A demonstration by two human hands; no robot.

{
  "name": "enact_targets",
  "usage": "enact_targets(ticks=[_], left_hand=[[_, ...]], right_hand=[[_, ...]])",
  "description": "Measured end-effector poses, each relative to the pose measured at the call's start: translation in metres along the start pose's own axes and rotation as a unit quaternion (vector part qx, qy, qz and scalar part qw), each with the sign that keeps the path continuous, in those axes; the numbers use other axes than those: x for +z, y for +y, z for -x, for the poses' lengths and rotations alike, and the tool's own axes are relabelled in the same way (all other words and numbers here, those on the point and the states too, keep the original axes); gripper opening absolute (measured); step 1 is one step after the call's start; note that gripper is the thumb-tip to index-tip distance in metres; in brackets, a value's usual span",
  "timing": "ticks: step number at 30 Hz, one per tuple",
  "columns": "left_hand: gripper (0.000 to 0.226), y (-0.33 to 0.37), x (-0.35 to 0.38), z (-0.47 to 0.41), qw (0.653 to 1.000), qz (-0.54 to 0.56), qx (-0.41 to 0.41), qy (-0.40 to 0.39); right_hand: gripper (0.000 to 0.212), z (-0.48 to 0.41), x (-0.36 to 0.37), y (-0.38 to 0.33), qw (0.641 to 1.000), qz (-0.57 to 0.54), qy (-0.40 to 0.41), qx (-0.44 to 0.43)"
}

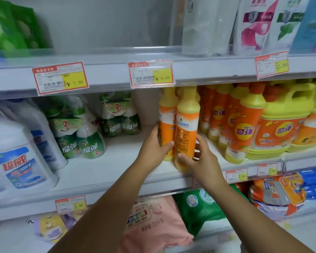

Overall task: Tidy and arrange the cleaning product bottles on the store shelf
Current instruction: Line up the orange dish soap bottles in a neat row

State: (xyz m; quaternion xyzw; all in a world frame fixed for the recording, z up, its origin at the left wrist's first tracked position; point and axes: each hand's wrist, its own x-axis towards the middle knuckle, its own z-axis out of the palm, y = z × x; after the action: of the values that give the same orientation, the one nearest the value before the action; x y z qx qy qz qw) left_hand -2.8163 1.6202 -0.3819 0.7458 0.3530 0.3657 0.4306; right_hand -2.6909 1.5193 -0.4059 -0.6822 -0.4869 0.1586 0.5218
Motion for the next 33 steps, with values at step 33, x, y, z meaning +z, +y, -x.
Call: enact_targets(ticks=[33], left_hand=[[0.071,-0.033,-0.126,0.062,0.978,-0.020,-0.043,0.202]], right_hand=[[0.037,-0.015,0.066,-0.040,0.978,-0.030,0.195,-0.065]])
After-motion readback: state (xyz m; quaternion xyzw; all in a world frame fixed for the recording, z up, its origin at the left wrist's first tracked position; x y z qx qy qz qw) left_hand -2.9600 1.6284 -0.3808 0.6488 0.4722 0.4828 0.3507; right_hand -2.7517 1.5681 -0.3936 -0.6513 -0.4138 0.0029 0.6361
